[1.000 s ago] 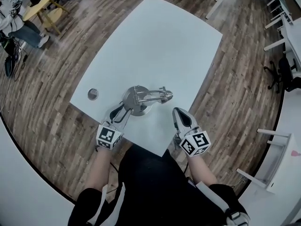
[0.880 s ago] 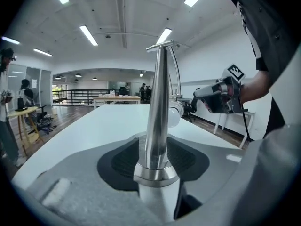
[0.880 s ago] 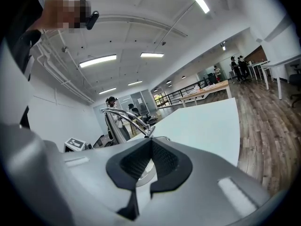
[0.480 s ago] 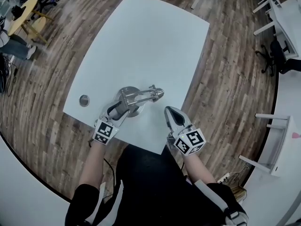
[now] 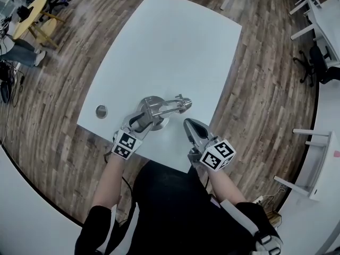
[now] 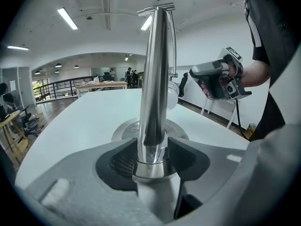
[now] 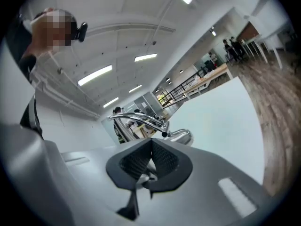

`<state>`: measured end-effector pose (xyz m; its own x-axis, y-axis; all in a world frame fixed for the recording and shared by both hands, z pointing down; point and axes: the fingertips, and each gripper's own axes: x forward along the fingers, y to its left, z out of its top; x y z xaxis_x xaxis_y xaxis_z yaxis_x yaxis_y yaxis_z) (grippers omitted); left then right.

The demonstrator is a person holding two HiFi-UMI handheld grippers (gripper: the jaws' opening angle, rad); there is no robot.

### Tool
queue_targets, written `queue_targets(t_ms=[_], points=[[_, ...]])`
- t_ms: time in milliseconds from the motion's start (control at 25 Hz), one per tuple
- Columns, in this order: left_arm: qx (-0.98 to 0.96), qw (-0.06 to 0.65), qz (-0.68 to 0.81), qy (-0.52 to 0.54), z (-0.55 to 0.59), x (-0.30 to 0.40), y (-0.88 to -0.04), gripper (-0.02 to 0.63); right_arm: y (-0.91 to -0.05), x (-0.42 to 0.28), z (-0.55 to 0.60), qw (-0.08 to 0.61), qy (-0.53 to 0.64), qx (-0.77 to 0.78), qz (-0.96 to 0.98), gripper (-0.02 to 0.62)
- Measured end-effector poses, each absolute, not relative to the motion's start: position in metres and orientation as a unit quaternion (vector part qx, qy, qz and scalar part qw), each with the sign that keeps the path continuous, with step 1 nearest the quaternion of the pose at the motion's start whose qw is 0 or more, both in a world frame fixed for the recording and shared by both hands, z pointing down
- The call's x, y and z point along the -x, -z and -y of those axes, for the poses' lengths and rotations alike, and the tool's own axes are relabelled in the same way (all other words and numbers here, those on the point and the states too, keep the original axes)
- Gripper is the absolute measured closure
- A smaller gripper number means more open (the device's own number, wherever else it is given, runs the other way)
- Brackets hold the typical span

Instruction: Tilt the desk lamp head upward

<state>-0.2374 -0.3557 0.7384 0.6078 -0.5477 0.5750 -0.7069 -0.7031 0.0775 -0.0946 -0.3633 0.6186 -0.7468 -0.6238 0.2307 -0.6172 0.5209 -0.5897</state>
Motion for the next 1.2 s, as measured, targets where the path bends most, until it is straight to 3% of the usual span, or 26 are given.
queue_targets(t_ms=[80,120,160,320,560,800,1200], points=[[-0.884,0.151,0.355,-0.264,0.356,0.237,-0.739,0.402,-0.612,0.105,0.367,0.06,0.41,0.33,-0.848,0.589],[-0.884,0.151,0.356,-0.263,0.356,0.237,-0.739,0.402,-0.609,0.11,0.368,0.085,0.447,0.312,-0.834,0.483],[-0.885,0.151,0.356,-0.261,0.356,0.237,-0.739,0.403,-0.606,0.116,0.368,0.109,0.479,0.293,-0.821,0.417],[-0.886,0.151,0.354,-0.258,0.355,0.237,-0.74,0.403,-0.592,0.131,0.374,0.183,0.548,0.247,-0.778,0.364],[-0.888,0.147,0.354,-0.254,0.355,0.235,-0.738,0.403,-0.599,0.125,0.394,0.281,0.64,0.242,-0.674,0.344],[-0.891,0.143,0.353,-0.247,0.356,0.236,-0.739,0.403,-0.616,0.12,0.407,0.313,0.663,0.259,-0.629,0.349],[-0.892,0.143,0.35,-0.247,0.355,0.236,-0.74,0.403,-0.634,0.118,0.414,0.374,0.727,0.269,-0.509,0.436]])
